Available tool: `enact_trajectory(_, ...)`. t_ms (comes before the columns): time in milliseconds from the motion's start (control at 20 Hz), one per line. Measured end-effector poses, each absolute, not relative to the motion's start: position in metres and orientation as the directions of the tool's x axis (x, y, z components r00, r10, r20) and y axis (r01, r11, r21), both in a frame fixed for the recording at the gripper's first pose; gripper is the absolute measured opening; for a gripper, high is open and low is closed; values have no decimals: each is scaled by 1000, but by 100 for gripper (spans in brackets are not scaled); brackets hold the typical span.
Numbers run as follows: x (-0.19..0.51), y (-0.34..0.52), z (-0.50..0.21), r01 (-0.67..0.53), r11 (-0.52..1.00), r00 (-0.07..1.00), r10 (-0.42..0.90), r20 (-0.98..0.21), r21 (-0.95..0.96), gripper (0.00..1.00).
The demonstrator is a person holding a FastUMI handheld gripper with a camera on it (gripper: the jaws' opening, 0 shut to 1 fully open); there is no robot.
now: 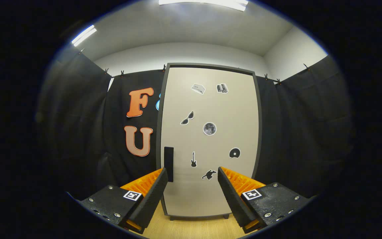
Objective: Open the shoe cabinet door, grab the shoes and put them into the shoe cabinet, then close the shoe cabinet door.
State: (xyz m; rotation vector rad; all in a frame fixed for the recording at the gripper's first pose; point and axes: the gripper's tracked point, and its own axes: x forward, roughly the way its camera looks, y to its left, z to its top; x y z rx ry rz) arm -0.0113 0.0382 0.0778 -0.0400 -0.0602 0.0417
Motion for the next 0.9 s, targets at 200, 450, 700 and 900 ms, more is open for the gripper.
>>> enact_trajectory(200,-58,24,86,-18,999,998,20,63,-27,95)
enact_trajectory(450,-94,4,81,33,999,999,-32,44,-22,95)
enact_trajectory(700,-110,-2,60,40,999,999,-40,7,-4,95)
enact_trajectory(900,-109,4,50,26,1000,1000,-26,-12,5,95)
